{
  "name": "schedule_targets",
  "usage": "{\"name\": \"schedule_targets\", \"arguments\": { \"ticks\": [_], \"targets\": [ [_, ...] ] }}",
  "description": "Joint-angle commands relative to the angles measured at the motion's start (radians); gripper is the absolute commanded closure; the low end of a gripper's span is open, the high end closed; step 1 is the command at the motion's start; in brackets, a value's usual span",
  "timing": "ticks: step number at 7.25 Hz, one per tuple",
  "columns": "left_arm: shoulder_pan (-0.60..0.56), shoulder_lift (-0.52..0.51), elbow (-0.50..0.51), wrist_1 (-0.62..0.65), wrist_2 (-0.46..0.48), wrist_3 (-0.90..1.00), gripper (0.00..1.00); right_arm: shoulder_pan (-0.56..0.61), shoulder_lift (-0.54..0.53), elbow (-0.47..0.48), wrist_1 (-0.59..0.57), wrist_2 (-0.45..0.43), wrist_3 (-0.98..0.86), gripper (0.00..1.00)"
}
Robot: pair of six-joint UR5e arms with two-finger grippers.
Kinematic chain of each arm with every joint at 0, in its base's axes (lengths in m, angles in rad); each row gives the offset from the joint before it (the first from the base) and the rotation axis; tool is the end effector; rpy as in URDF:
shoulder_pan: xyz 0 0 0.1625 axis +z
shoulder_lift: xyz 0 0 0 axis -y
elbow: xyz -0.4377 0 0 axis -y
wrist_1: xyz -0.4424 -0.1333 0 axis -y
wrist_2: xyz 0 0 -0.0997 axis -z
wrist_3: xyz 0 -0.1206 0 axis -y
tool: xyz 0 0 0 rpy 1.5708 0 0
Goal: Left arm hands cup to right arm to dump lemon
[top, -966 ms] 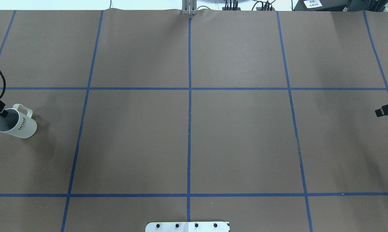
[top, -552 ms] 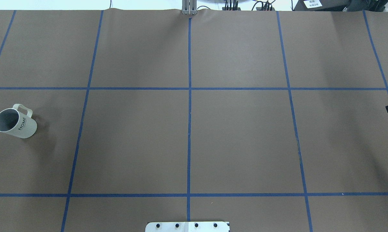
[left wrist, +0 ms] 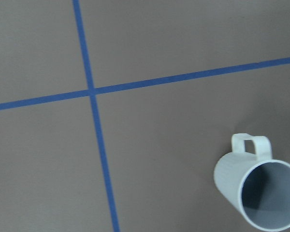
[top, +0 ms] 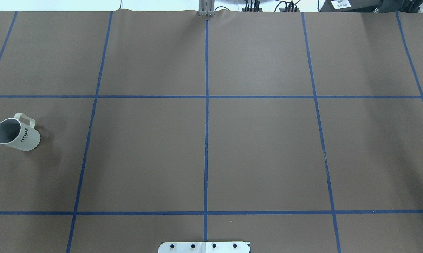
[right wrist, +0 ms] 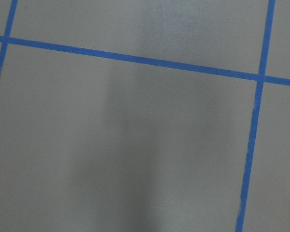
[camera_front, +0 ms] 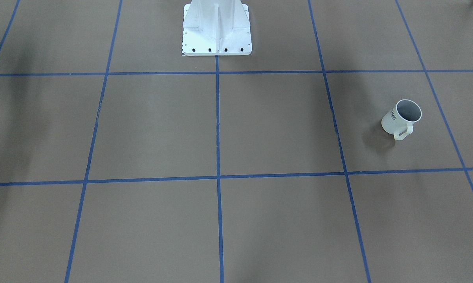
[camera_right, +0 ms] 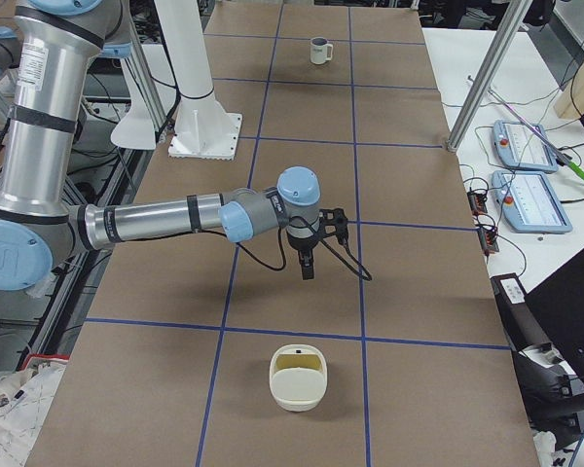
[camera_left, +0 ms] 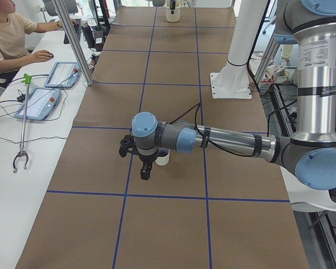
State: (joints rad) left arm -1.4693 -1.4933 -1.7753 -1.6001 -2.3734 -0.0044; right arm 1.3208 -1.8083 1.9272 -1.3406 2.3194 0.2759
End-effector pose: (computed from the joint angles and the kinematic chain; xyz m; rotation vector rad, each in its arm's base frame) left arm 0.0060 -0.5185 0.6101 0.1053 0.8084 0.1544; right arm -0.0642 -0.4586 0.5844 0.1285 -0.8016 -0.1062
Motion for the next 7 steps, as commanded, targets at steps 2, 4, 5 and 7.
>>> {"name": "schedule_targets", "arguments": {
  "ticks": [2,4,5,7],
  "targets": [
    [-0.008,-0.004,-0.004,0.072,-0.001,0.011,0.00,0.081,0.021,-0.036,-0.185,0.003,-0.198,0.00],
    [-0.008,-0.019,0.032,0.087,0.000,0.009,0.00,0.139,0.107,-0.036,-0.402,0.003,-0.329,0.00],
    [-0.008,-0.028,0.052,0.086,-0.001,0.009,0.00,0.176,0.133,-0.033,-0.486,0.000,-0.393,0.00],
    [-0.008,-0.018,0.054,0.088,-0.001,0.009,0.00,0.189,0.149,-0.021,-0.517,-0.011,-0.402,0.00]
  ]
}}
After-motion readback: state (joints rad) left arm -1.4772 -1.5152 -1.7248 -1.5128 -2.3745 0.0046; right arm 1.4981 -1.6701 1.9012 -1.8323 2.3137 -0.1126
